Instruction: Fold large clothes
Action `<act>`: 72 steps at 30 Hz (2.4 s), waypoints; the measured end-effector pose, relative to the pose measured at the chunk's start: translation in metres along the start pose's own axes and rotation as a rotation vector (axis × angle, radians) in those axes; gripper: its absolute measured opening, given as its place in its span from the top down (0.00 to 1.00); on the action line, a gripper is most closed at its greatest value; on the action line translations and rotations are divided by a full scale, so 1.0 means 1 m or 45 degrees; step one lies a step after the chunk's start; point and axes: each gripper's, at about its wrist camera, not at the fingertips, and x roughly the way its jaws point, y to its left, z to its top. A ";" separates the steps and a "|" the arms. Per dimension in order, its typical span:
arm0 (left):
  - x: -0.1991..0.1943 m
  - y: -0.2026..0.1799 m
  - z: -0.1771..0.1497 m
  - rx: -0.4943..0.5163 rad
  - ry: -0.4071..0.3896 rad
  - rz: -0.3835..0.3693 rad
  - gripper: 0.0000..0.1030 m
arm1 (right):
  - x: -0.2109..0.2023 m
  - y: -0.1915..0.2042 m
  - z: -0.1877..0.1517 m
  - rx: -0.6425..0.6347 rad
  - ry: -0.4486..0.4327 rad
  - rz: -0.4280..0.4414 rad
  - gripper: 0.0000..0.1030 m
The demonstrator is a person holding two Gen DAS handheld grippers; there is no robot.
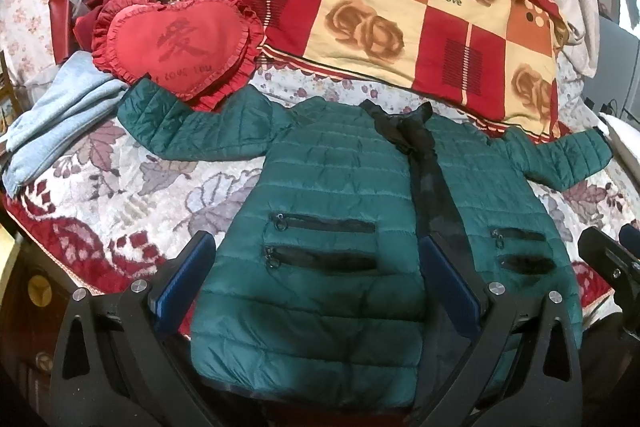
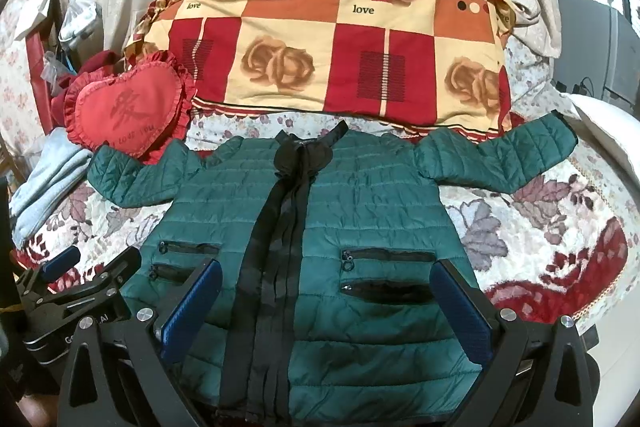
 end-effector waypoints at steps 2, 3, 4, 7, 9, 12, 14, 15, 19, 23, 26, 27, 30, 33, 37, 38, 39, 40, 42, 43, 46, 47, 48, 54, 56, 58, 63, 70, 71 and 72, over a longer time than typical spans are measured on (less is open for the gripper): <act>0.001 0.001 0.000 0.009 0.025 0.008 0.00 | -0.003 -0.002 -0.001 -0.016 -0.057 0.004 0.00; 0.000 0.001 0.000 -0.007 0.019 -0.006 0.00 | -0.003 -0.002 -0.001 -0.018 -0.057 0.004 0.00; 0.000 0.001 0.000 -0.011 0.017 -0.010 0.00 | -0.004 -0.002 -0.002 -0.035 -0.073 -0.012 0.00; 0.000 0.001 0.000 -0.013 0.021 -0.007 0.00 | -0.004 -0.002 -0.001 -0.030 -0.071 -0.010 0.00; -0.001 0.001 0.000 -0.027 0.019 -0.021 0.00 | -0.003 -0.003 -0.001 -0.015 -0.055 0.003 0.00; -0.001 0.002 0.000 -0.028 0.023 -0.020 0.00 | -0.003 -0.003 -0.002 -0.014 -0.072 0.007 0.00; -0.002 0.001 -0.001 -0.030 0.021 -0.024 0.00 | -0.002 -0.002 -0.002 -0.025 -0.049 -0.011 0.00; -0.001 0.002 -0.001 -0.021 0.032 -0.015 0.00 | -0.001 -0.002 -0.002 -0.033 -0.028 -0.022 0.00; 0.003 0.001 -0.001 0.017 0.040 0.012 0.00 | 0.000 -0.001 -0.002 -0.035 -0.014 -0.026 0.00; 0.003 0.000 -0.002 0.014 0.037 0.010 0.00 | 0.001 -0.002 -0.003 -0.048 -0.027 -0.034 0.00; 0.005 0.001 -0.003 0.029 0.049 0.027 0.01 | 0.001 -0.002 -0.004 -0.050 -0.046 -0.030 0.00; 0.006 0.001 -0.003 0.036 0.056 0.034 0.01 | 0.001 -0.002 -0.004 -0.050 -0.043 -0.032 0.00; 0.007 0.002 -0.003 0.050 0.067 0.046 0.00 | 0.003 -0.002 -0.003 -0.045 -0.004 -0.036 0.00; 0.008 0.003 -0.003 0.052 0.069 0.050 0.00 | 0.006 -0.001 -0.003 -0.043 0.003 -0.034 0.00; 0.010 0.005 -0.001 0.026 0.064 0.035 0.00 | 0.010 0.001 -0.003 -0.050 0.023 -0.043 0.00; 0.010 0.006 0.000 0.023 0.062 0.034 0.00 | 0.010 0.001 -0.003 -0.049 0.018 -0.041 0.00; 0.010 0.006 0.000 0.005 0.051 0.020 0.00 | 0.009 0.001 -0.003 -0.048 0.008 -0.037 0.00; 0.011 0.007 0.001 0.002 0.050 0.021 0.00 | 0.010 0.000 -0.003 -0.046 0.010 -0.036 0.00; 0.012 0.007 0.001 0.010 0.052 0.027 0.00 | 0.009 0.000 -0.003 -0.047 -0.009 -0.033 0.00; 0.012 0.007 0.001 0.015 0.053 0.032 0.00 | 0.009 0.000 -0.004 -0.049 -0.013 -0.034 0.00; 0.013 0.008 0.001 0.018 0.053 0.036 0.00 | 0.009 0.000 -0.003 -0.048 -0.015 -0.031 0.00; 0.013 0.007 0.001 0.018 0.054 0.037 0.00 | 0.009 0.000 -0.003 -0.051 -0.005 -0.033 0.00; 0.013 0.007 0.001 0.019 0.054 0.036 0.00 | 0.010 0.000 -0.003 -0.053 -0.005 -0.032 0.00; 0.013 0.009 0.001 0.028 0.056 0.040 0.00 | 0.010 0.000 -0.003 -0.049 -0.045 -0.025 0.00; 0.014 0.010 0.002 0.033 0.057 0.044 0.00 | 0.013 -0.001 -0.004 -0.047 -0.036 -0.031 0.00; 0.015 0.010 0.002 0.037 0.062 0.047 0.00 | 0.016 0.000 -0.004 -0.045 -0.011 -0.038 0.00; 0.018 0.008 0.003 0.036 0.059 0.041 0.00 | 0.019 -0.004 -0.003 -0.030 0.017 -0.043 0.00; 0.029 0.014 0.007 0.019 0.062 0.037 0.00 | 0.026 -0.007 0.008 -0.031 0.010 -0.052 0.00; 0.031 0.015 0.009 0.017 0.066 0.036 0.00 | 0.030 -0.006 0.010 -0.033 0.017 -0.047 0.00; 0.033 0.016 0.010 0.015 0.068 0.036 0.00 | 0.033 -0.006 0.012 -0.038 0.020 -0.046 0.00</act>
